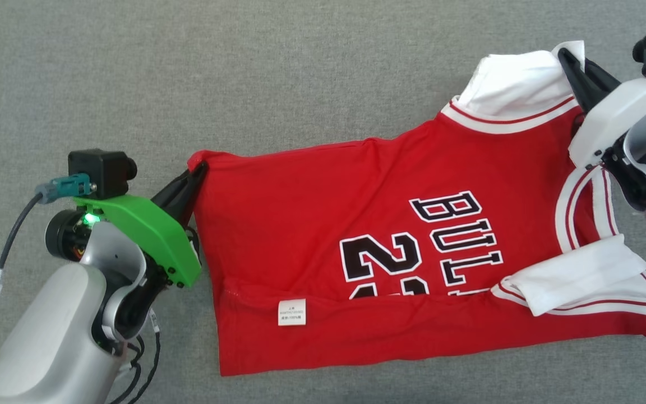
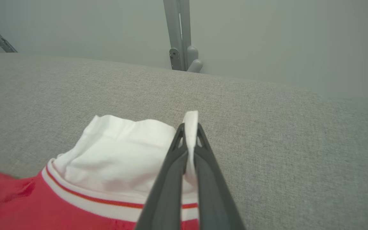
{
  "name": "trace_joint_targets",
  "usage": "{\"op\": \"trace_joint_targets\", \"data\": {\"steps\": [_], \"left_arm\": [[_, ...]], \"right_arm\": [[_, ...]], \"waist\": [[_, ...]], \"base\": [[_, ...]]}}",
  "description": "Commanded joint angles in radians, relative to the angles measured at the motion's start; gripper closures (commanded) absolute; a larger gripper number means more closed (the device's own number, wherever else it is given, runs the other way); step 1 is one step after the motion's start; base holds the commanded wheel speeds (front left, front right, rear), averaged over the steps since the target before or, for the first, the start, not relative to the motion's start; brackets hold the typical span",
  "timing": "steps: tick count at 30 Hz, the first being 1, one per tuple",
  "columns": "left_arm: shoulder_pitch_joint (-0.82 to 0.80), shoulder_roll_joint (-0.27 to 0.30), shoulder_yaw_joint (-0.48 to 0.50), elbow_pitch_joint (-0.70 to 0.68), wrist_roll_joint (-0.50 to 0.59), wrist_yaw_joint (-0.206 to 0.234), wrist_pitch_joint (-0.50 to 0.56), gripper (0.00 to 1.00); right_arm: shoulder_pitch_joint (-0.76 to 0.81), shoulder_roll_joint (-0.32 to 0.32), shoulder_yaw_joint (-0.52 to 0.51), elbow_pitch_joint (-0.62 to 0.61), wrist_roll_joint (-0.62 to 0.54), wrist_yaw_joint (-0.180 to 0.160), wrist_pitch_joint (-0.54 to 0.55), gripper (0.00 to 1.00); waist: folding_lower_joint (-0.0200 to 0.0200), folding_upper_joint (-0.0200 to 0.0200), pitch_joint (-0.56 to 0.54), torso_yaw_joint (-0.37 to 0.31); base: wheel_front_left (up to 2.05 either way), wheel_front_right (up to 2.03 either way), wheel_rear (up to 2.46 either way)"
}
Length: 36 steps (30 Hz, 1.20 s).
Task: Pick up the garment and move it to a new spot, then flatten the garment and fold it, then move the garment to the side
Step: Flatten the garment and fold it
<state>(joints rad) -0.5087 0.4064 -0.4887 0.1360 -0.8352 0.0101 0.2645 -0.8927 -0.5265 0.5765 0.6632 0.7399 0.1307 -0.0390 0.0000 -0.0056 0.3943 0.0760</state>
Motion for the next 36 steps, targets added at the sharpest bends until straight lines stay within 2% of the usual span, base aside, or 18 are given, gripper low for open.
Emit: {"op": "trace_joint_targets", "data": {"steps": [1, 8, 11, 16, 19, 24, 25, 26, 27, 28, 29, 32, 34, 36], "left_arm": [[0.023, 0.014, 0.001, -0.009, 0.002, 0.006, -0.006, 1.00], [0.156, 0.035, -0.013, -0.121, 0.005, 0.036, -0.030, 1.00], [0.272, 0.049, 0.020, -0.184, -0.010, 0.089, -0.076, 1.00], [0.436, 0.063, 0.065, -0.256, -0.060, 0.138, -0.121, 1.00], [0.493, 0.094, 0.064, -0.243, -0.018, 0.175, -0.136, 1.00], [0.525, 0.067, 0.053, -0.239, -0.032, 0.189, -0.141, 1.00], [0.526, 0.063, 0.053, -0.234, -0.030, 0.194, -0.144, 0.95], [0.526, 0.061, 0.049, -0.228, -0.023, 0.195, -0.147, 0.58], [0.529, 0.057, 0.044, -0.218, -0.023, 0.196, -0.145, 0.19], [0.533, 0.053, 0.038, -0.209, -0.026, 0.197, -0.141, 0.00], [0.539, 0.052, 0.033, -0.203, -0.027, 0.198, -0.136, 0.00], [0.562, 0.051, 0.024, -0.183, -0.016, 0.210, -0.144, 0.00], [0.589, 0.060, 0.028, -0.175, 0.001, 0.234, -0.160, 0.00], [0.612, 0.050, 0.065, -0.184, 0.014, 0.270, -0.229, 0.00]], "right_arm": [[0.026, -0.013, -0.004, -0.012, 0.013, 0.000, -0.011, 1.00], [0.219, -0.076, -0.049, -0.177, 0.090, 0.000, -0.069, 1.00], [0.384, -0.082, -0.089, -0.279, 0.111, 0.000, -0.085, 1.00], [0.556, -0.038, -0.162, -0.330, 0.118, 0.000, -0.090, 1.00], [0.613, 0.002, -0.188, -0.327, 0.089, 0.000, -0.084, 1.00], [0.653, 0.055, -0.222, -0.331, 0.056, 0.000, -0.069, 1.00], [0.658, 0.062, -0.227, -0.330, 0.048, 0.000, -0.065, 1.00], [0.662, 0.066, -0.232, -0.326, 0.037, 0.000, -0.062, 1.00], [0.664, 0.069, -0.236, -0.321, 0.023, 0.000, -0.059, 0.82], [0.666, 0.072, -0.238, -0.316, 0.008, 0.000, -0.058, 0.43], [0.668, 0.076, -0.239, -0.309, -0.006, 0.000, -0.051, 0.00], [0.672, 0.076, -0.249, -0.303, -0.050, 0.000, -0.040, 0.00], [0.684, 0.065, -0.264, -0.315, -0.060, 0.000, -0.022, 0.00], [0.687, 0.051, -0.306, -0.336, -0.067, 0.000, -0.011, 0.00]], "waist": [[0.0000, 0.0056, -0.064, -0.038], [0.0000, 0.0056, -0.136, -0.064], [0.0000, 0.0056, -0.160, -0.087], [0.0000, 0.0056, -0.170, -0.115], [0.0000, 0.0056, -0.172, -0.126], [0.0000, 0.0056, -0.184, -0.133], [0.0000, 0.0056, -0.186, -0.134], [0.0000, 0.0056, -0.188, -0.134], [0.0000, 0.0056, -0.190, -0.135], [0.0000, 0.0056, -0.192, -0.135], [0.0000, 0.0056, -0.195, -0.135], [0.0000, 0.0056, -0.207, -0.136], [0.0000, 0.0056, -0.217, -0.137], [0.0000, 0.0056, -0.227, -0.136]], "base": [[0.00, 0.00, 0.00], [0.00, 0.00, 0.00], [0.00, 0.00, 0.00], [0.00, 0.00, 0.00], [0.00, 0.00, 0.00], [0.00, 0.00, 0.00], [0.00, 0.00, 0.00], [0.00, 0.00, 0.00], [0.00, 0.00, 0.00], [0.00, 0.00, 0.00], [0.00, 0.00, 0.00], [0.00, 0.00, 0.00], [0.00, 0.00, 0.00], [0.00, 0.00, 0.00]]}}
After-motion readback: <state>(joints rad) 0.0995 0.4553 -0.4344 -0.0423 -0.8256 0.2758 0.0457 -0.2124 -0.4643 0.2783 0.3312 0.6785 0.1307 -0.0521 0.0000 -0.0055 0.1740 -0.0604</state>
